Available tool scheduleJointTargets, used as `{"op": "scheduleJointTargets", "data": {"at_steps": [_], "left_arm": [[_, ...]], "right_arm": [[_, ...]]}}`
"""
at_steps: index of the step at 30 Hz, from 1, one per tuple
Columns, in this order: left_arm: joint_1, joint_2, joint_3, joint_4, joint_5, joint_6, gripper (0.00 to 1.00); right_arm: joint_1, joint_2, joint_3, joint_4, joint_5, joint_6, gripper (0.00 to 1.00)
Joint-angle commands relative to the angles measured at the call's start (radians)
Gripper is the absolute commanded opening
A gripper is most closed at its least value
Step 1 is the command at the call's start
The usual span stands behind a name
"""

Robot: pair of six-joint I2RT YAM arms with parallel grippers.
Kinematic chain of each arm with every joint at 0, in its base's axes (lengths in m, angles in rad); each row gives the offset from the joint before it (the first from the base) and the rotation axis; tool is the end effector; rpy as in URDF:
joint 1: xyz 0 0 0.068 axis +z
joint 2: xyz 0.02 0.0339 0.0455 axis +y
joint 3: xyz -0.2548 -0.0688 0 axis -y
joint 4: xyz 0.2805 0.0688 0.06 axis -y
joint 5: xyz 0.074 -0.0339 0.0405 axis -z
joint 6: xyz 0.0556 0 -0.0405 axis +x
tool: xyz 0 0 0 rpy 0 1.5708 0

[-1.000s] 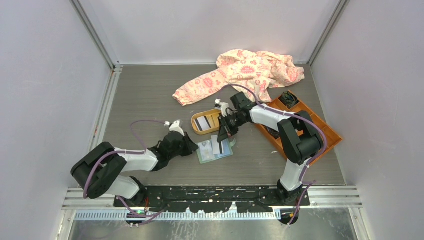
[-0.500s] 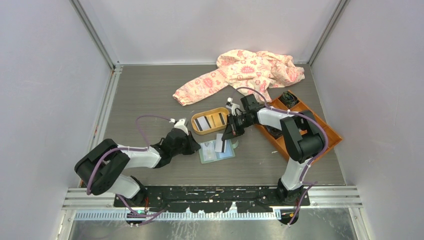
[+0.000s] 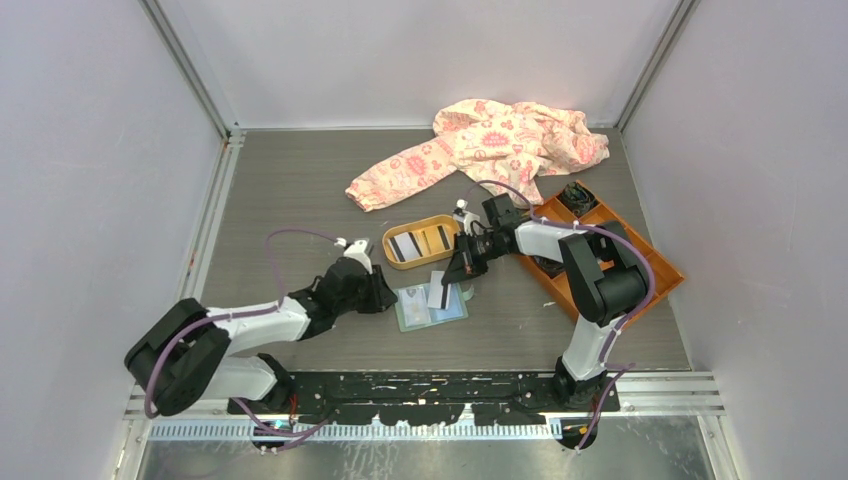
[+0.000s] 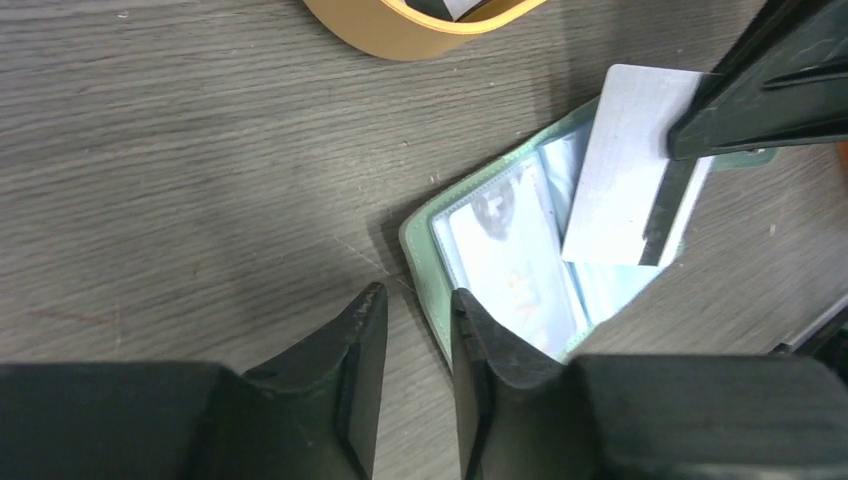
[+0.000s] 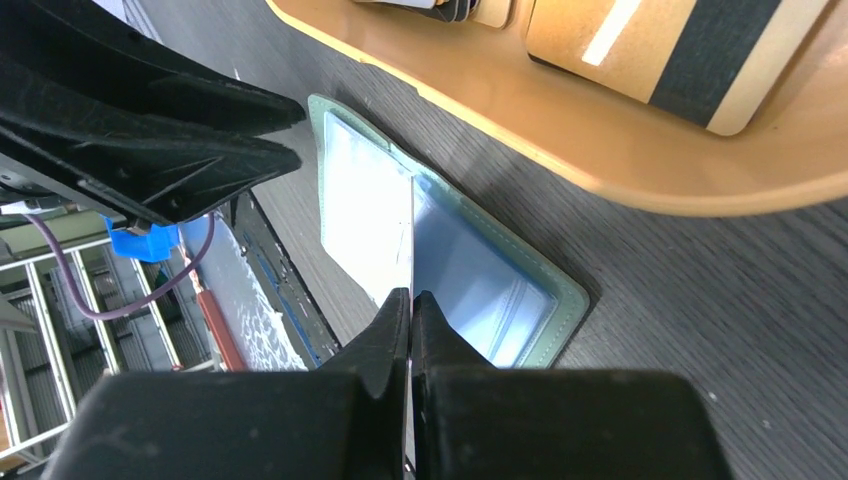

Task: Put the credit cards into the card holder
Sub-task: Insert the credit card into the card holder.

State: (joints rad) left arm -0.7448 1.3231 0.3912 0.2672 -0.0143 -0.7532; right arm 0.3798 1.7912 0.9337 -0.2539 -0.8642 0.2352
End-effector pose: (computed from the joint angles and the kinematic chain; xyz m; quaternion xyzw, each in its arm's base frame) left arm 0.2027 -0.1858 0.0912 -0.0069 0.8991 -0.2933 0.3249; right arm 0.3126 0.1703 0.0906 -0.1590 0.8750 0.4512 0.0736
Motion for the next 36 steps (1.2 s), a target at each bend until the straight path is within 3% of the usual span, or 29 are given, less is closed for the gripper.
{"op": "scheduleJointTargets", "data": {"at_steps": [1, 3, 6, 12, 22, 36], "left_arm": [[-0.001, -0.126, 0.033, -0.139, 0.005, 0.053, 0.36], [-0.001, -0.176, 0.040, -0.190, 0.033, 0.067, 0.42], [0.000, -0.223, 0.036, -0.212, 0.115, 0.071, 0.44], [-0.008, -0.198, -0.017, -0.044, 0.225, -0.013, 0.43], [-0.049, -0.038, 0.035, 0.031, 0.218, -0.024, 0.29], [-0.048, 0.037, 0.056, -0.091, 0.130, 0.014, 0.27]], "right_arm": [[-0.018, -0.051, -0.006, 0.055, -0.040, 0.019, 0.01], [-0.023, -0.053, -0.001, 0.051, -0.063, 0.017, 0.01], [-0.025, -0.053, 0.004, 0.040, -0.092, 0.005, 0.01], [-0.024, -0.034, 0.000, 0.048, -0.118, 0.008, 0.01], [-0.013, 0.000, -0.003, 0.047, -0.082, 0.008, 0.01], [0.016, 0.035, 0.005, 0.044, -0.110, 0.005, 0.01]]}}
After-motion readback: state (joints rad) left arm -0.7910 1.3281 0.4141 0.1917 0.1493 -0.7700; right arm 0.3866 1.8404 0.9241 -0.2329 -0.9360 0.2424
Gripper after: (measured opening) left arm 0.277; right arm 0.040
